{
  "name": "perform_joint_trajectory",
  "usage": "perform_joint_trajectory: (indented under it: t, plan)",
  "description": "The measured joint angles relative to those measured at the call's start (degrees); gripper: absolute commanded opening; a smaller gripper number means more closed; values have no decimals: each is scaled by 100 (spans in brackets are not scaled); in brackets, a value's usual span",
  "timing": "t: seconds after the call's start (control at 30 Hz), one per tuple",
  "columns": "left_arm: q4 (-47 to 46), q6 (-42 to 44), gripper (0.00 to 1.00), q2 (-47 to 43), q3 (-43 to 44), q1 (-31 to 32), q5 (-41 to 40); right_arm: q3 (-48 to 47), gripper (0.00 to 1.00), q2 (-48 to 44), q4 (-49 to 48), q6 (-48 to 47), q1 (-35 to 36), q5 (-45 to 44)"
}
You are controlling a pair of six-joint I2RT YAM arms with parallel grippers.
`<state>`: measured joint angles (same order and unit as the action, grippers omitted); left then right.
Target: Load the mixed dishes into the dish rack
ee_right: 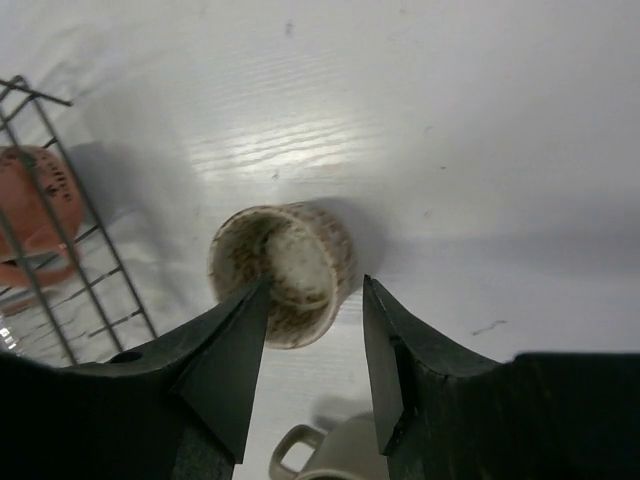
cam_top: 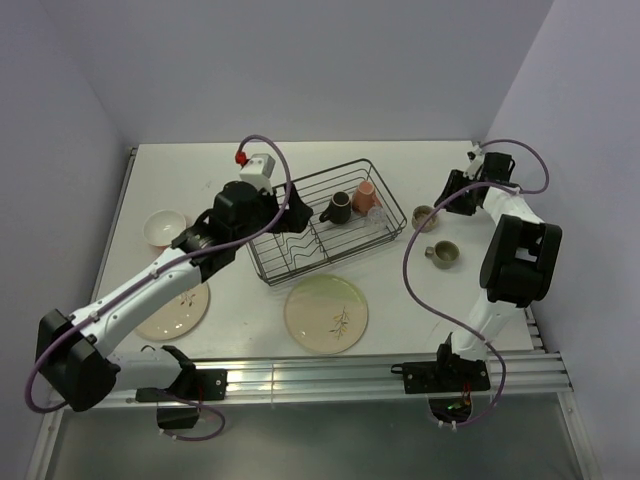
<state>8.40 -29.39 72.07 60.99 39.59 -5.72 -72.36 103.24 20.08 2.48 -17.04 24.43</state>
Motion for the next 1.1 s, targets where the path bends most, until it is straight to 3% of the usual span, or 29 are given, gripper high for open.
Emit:
perform_joint_trajectory:
  t: [0.27,0.47,0.6,0.63,0.77,0.97,1.1]
  plan:
    - [-317,-468,99,-675,-787,2,129,-354,45,756,249,-98,7,-254]
    - [-459,-697,99,-734,-870,2,149,-400,43,955,358,-109,57,-251]
    - [-557,-796,98,-752,-870,2,188,-439,28,979,382,-153,68,-260]
    - [-597,-828,98,-752,-870,2,212,-468,19,1008,398,-190,68,-256]
    - [-907,-1067,99,-752,-870,-28,492,-503,1,1051,402,-258,68,-223]
    - [-1958,-1836,98,-538,-890,-310,1513,-476,0,966,378,-323,28,190]
    - [-2625,-2540,98,83,-769,-455,2251,-173,0,319,72,-457,-42,673]
